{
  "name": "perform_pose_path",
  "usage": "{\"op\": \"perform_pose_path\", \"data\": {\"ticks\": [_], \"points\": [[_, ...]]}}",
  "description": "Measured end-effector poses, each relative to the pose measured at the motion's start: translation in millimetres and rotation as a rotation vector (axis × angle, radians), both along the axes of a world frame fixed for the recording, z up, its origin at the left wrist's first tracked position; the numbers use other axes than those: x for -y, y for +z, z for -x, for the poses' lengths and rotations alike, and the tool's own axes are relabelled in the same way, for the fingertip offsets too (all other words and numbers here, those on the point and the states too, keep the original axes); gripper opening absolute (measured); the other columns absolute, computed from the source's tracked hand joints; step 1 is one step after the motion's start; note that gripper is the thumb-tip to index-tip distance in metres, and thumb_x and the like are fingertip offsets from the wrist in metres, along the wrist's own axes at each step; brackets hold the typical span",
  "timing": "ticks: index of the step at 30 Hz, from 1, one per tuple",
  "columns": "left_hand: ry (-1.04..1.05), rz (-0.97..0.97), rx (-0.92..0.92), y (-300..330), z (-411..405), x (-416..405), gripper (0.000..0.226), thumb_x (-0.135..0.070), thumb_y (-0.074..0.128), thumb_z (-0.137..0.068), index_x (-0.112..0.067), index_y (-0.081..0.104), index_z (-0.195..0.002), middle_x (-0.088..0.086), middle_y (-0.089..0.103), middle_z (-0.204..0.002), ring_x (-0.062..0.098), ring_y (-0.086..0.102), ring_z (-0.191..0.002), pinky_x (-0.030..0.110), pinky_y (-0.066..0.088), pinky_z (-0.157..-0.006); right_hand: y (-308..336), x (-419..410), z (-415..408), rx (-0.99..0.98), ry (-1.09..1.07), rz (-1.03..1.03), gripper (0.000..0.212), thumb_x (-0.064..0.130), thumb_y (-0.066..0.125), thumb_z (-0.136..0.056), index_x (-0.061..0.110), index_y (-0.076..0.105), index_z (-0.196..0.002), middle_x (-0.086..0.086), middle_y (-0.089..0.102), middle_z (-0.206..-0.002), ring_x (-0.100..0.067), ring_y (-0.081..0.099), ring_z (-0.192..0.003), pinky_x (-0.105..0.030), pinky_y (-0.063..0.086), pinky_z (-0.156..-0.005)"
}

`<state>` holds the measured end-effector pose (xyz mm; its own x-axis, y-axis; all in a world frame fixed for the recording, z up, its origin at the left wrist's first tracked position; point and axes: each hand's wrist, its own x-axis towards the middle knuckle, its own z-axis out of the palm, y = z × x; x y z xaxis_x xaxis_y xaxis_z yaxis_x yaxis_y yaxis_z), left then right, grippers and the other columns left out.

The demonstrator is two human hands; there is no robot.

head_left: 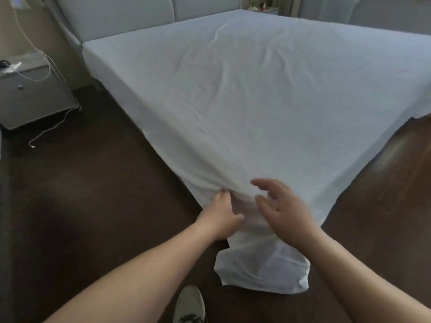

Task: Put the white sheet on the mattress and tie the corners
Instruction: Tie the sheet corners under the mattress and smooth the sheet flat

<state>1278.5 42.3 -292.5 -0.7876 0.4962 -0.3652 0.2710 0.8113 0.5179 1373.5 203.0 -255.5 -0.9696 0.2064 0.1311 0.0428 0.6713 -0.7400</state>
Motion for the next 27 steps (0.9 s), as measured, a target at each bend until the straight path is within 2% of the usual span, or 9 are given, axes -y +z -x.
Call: {"op": "perform_pose_path", "data": {"ticks": [2,4,8,11,14,17,21,24,27], "points": [[0.103,-0.165,0.051,-3.1,-26.1,-13.4,0.084,-0.046,0.058,-0.081,-0.021,0.028,-0.154,0.002,0.037,-0.155,0.027,0.046,-0.138,0.042,0.044,-0.109,-3.6,-15.2,-19.7,-0.055,-0.319,-0.021,0.042,0.02,0.061,-0.092,0.029,0.059,-0.133,0.009,0.054,-0.129,-0.008,0.055,-0.118,-0.027,0.043,-0.098],[0.056,-0.207,0.126,-8.6,-45.1,-20.1,0.072,-0.047,0.062,-0.081,-0.024,0.039,-0.146,-0.001,0.052,-0.143,0.023,0.055,-0.129,0.038,0.048,-0.103,-10.0,-29.3,-31.1,0.052,-0.431,-0.052,0.038,0.015,0.059,-0.091,0.022,0.061,-0.127,0.003,0.051,-0.124,-0.017,0.056,-0.115,-0.026,0.039,-0.095],[-0.175,-0.102,0.177,-23.0,-95.3,-26.0,0.045,-0.052,0.064,-0.086,-0.027,0.06,-0.123,-0.006,0.069,-0.116,0.019,0.066,-0.105,0.034,0.052,-0.084,-25.0,-37.4,-65.7,0.35,-0.438,0.068,0.026,0.022,0.062,-0.091,0.017,0.067,-0.116,0.007,0.063,-0.102,-0.012,0.065,-0.089,-0.033,0.05,-0.08],[-0.32,-0.015,0.095,-20.5,-110.9,-30.9,0.031,-0.051,0.063,-0.091,-0.023,0.066,-0.102,-0.004,0.071,-0.103,0.021,0.065,-0.095,0.037,0.051,-0.08,-32.6,-32.3,-91.2,0.545,-0.324,0.104,0.027,0.028,0.065,-0.093,0.02,0.066,-0.119,0.007,0.07,-0.101,-0.012,0.067,-0.092,-0.033,0.053,-0.082],[-0.301,0.021,0.078,-11.9,-122.8,-31.7,0.038,-0.05,0.06,-0.094,-0.023,0.069,-0.12,-0.001,0.071,-0.119,0.022,0.065,-0.109,0.034,0.05,-0.087,-32.9,-30.0,-112.8,0.614,-0.281,0.082,0.027,0.031,0.065,-0.093,0.015,0.071,-0.115,-0.004,0.072,-0.103,-0.022,0.068,-0.096,-0.041,0.055,-0.086],[-0.312,0.128,0.056,-1.8,-131.3,-27.6,0.058,-0.048,0.058,-0.096,-0.019,0.053,-0.146,0.003,0.059,-0.145,0.025,0.056,-0.13,0.035,0.047,-0.103,-29.0,-26.3,-126.4,0.685,-0.21,0.07,0.029,0.04,0.065,-0.093,0.015,0.074,-0.103,-0.013,0.073,-0.107,-0.028,0.069,-0.094,-0.046,0.055,-0.09],[-0.222,0.213,0.07,-2.7,-122.2,-15.3,0.053,-0.043,0.056,-0.096,-0.017,0.055,-0.142,0.005,0.061,-0.139,0.025,0.06,-0.122,0.039,0.05,-0.102,-31.4,-21.0,-126.7,0.687,-0.181,0.02,0.048,0.047,0.06,-0.096,0.002,0.072,-0.108,-0.018,0.072,-0.107,-0.029,0.065,-0.085,-0.045,0.054,-0.086],[-0.169,0.245,0.057,-13.5,-111.0,-9.8,0.046,-0.042,0.056,-0.093,-0.019,0.062,-0.133,0.005,0.065,-0.13,0.024,0.063,-0.11,0.04,0.054,-0.095,-39.1,-16.9,-120.4,0.715,-0.142,-0.036,0.049,0.05,0.056,-0.097,0.004,0.064,-0.082,-0.012,0.06,-0.075,-0.021,0.051,-0.068,-0.036,0.04,-0.063],[-0.155,0.211,0.027,-18.6,-101.6,-16.1,0.051,-0.041,0.057,-0.094,-0.024,0.058,-0.142,0.003,0.064,-0.134,0.024,0.063,-0.116,0.039,0.054,-0.095,-47.3,-14.7,-108.8,0.733,-0.125,-0.041,0.043,0.048,0.056,-0.098,0.011,0.055,-0.076,-0.003,0.045,-0.066,-0.017,0.041,-0.061,-0.032,0.031,-0.056]]}}
